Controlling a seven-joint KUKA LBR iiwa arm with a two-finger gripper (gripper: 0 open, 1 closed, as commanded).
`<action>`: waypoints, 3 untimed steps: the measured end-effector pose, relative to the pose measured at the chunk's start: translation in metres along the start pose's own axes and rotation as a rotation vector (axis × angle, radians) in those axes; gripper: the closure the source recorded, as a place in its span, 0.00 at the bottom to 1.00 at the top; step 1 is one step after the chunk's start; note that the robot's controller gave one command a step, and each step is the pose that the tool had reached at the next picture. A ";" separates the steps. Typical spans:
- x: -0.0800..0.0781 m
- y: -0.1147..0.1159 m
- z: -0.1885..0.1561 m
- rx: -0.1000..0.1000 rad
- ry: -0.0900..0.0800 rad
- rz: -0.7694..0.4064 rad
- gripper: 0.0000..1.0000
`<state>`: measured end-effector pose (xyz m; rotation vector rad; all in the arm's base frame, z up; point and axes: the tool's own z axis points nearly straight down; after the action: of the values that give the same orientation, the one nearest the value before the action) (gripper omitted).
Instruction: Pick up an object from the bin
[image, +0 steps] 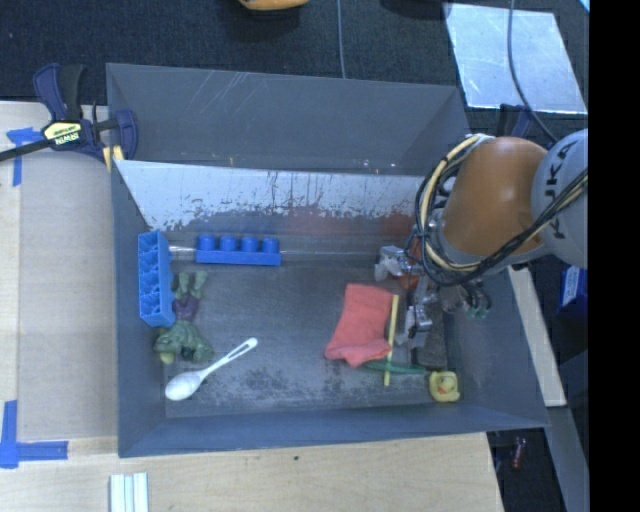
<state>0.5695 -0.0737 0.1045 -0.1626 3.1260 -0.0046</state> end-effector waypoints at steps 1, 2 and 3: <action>0.013 0.015 0.030 -0.002 0.006 0.048 0.00; -0.002 0.019 0.033 -0.001 0.002 0.142 1.00; -0.002 0.019 0.033 -0.001 0.002 0.142 1.00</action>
Offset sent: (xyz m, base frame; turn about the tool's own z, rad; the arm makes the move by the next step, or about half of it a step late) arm -0.0007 0.0196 -0.0345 0.1428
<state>0.5703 -0.0547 0.0713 0.0589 3.1312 -0.0013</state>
